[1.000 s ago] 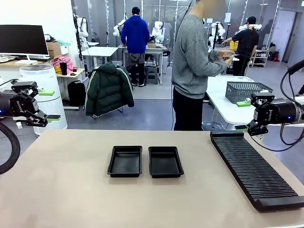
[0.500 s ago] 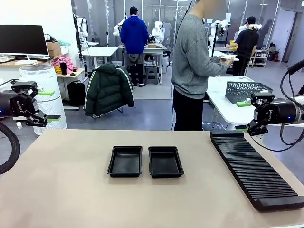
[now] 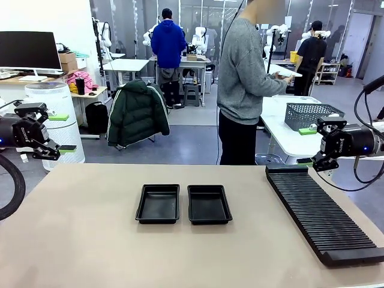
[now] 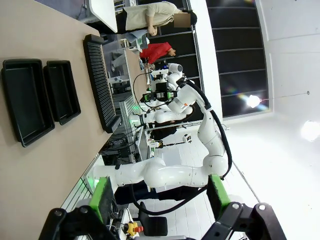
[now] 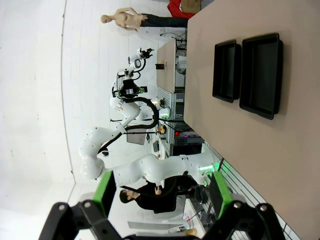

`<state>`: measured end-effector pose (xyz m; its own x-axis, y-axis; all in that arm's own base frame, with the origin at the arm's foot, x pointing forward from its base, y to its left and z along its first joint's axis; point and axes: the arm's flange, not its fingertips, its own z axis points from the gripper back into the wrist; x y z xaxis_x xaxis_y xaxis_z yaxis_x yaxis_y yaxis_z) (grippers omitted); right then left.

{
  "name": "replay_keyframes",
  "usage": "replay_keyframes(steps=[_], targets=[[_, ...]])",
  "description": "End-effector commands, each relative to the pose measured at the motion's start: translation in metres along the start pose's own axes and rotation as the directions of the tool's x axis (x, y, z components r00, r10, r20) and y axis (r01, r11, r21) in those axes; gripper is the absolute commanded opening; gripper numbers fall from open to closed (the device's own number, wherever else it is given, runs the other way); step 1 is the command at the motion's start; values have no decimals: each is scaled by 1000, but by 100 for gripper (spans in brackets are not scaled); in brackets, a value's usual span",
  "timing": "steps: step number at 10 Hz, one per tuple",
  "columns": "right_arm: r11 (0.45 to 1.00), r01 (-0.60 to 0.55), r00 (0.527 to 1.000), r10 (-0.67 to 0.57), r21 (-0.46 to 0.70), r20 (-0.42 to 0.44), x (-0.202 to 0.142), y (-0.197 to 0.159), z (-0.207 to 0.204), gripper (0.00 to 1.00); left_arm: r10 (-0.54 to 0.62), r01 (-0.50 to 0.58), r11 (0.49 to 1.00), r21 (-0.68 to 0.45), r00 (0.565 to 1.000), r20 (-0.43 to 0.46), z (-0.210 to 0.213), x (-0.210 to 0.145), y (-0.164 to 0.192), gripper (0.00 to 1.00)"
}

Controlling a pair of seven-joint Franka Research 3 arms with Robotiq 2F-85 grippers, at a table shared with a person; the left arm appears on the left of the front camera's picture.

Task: Inspect and transfer BCBs to ESD trays.
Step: Pick up the Blank PCB from the PCB Rack and place it in the left ESD tray.

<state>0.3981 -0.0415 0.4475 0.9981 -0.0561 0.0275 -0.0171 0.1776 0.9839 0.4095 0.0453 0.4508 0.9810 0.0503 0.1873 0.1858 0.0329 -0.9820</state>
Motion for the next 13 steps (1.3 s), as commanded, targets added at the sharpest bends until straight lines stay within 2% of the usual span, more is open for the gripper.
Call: replay_keyframes(steps=[1,13], targets=[[1000,-3,1000,3,0,-1,-1,1,-1,100,0,0,1000,-1,1000,1,0,0,0,100],[1000,-3,1000,3,0,-1,-1,1,-1,100,0,0,1000,-1,1000,1,0,0,0,100]])
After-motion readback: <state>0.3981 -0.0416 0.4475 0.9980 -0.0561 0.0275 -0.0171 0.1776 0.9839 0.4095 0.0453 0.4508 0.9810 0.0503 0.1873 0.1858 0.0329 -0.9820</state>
